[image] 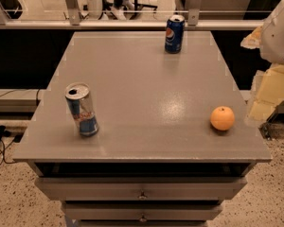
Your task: Move orange near pepsi can
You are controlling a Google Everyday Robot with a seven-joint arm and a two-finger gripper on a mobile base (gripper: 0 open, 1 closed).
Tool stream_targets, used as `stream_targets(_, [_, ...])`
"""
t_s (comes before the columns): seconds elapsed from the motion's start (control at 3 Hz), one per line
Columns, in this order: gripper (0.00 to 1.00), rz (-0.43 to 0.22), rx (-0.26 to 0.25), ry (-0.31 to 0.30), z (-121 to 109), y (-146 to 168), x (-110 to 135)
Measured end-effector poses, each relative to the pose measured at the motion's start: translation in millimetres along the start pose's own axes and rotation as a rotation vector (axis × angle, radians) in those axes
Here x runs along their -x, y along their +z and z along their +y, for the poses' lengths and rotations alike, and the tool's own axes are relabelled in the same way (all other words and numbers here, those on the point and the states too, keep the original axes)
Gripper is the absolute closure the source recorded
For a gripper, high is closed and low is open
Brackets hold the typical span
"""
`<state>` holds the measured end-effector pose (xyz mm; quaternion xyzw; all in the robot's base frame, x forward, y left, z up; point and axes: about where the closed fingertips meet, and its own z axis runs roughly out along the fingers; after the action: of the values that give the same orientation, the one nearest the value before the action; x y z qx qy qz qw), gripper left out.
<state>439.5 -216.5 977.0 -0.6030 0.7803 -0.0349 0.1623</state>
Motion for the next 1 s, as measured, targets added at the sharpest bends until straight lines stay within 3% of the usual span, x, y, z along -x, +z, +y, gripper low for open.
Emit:
stream_targets(0.33, [0.0,-0.004,-0.004,0.0,-1.3,-0.2,0.5])
stream_targets(0.67, [0.0,-0.029,0.027,0.05,-23.9,27.8,-6.9])
stream_targets(1.0, [0.0,-0.106,0.109,0.139,-49.4,90.9,-13.7])
